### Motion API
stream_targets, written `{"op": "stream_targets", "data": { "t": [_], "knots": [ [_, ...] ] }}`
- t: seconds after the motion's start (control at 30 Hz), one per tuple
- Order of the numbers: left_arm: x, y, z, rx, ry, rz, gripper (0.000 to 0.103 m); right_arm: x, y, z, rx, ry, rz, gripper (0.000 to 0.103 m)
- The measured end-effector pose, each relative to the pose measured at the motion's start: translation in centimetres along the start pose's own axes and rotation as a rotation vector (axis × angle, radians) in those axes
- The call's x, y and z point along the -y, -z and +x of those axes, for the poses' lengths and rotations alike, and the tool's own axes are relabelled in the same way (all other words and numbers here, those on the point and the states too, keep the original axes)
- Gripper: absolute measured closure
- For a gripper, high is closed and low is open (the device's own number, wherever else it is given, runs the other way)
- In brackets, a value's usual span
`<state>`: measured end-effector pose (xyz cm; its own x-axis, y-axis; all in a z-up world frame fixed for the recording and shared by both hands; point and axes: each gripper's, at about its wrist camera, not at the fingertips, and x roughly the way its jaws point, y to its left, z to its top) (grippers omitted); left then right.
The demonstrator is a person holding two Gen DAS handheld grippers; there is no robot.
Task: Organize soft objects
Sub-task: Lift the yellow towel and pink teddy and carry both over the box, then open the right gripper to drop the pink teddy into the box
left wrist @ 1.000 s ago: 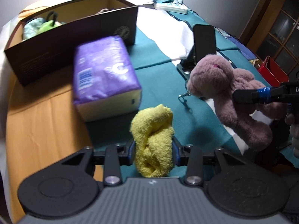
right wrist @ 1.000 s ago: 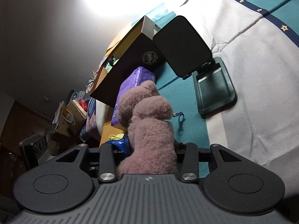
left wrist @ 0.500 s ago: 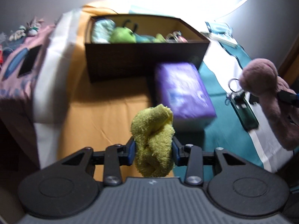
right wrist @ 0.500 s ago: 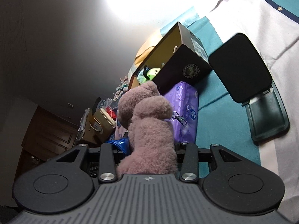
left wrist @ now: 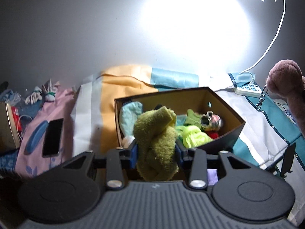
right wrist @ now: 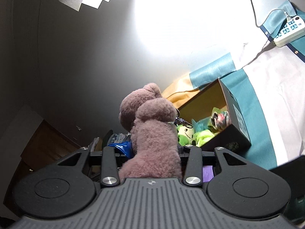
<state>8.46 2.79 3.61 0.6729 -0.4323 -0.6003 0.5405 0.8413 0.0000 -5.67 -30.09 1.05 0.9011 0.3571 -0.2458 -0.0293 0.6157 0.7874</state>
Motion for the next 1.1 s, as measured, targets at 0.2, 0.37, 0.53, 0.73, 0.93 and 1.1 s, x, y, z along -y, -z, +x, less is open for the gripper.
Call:
{"op": "stream_targets", "data": {
  "t": [0.2, 0.37, 0.53, 0.73, 0.93, 1.1],
  "knots": [
    [0.0, -4.5, 2.6, 0.066, 0.018, -0.008, 0.061, -0.9, -3.9, 4.1, 0.035, 0.033, -0.006, 0.080],
    [0.7, -6.2, 6.1, 0.063, 0.007, -0.017, 0.061, 0.0, -5.4, 8.3, 0.031, 0.075, 0.017, 0.080],
    [0.6, -5.2, 9.4, 0.009, -0.012, -0.043, 0.061, 1.5, -5.1, 11.9, 0.000, 0.114, 0.020, 0.080],
    [0.2, -3.6, 12.9, -0.074, -0.033, -0.080, 0.061, 3.4, -3.7, 16.8, -0.070, 0.189, 0.019, 0.080],
    [0.3, -3.1, 14.9, -0.119, -0.033, -0.101, 0.058, 4.4, -2.1, 20.5, -0.142, 0.251, -0.056, 0.080],
    [0.6, -2.4, 15.9, -0.146, -0.044, -0.088, 0.042, 4.9, -1.4, 21.9, -0.180, 0.336, -0.142, 0.078]
  ]
}}
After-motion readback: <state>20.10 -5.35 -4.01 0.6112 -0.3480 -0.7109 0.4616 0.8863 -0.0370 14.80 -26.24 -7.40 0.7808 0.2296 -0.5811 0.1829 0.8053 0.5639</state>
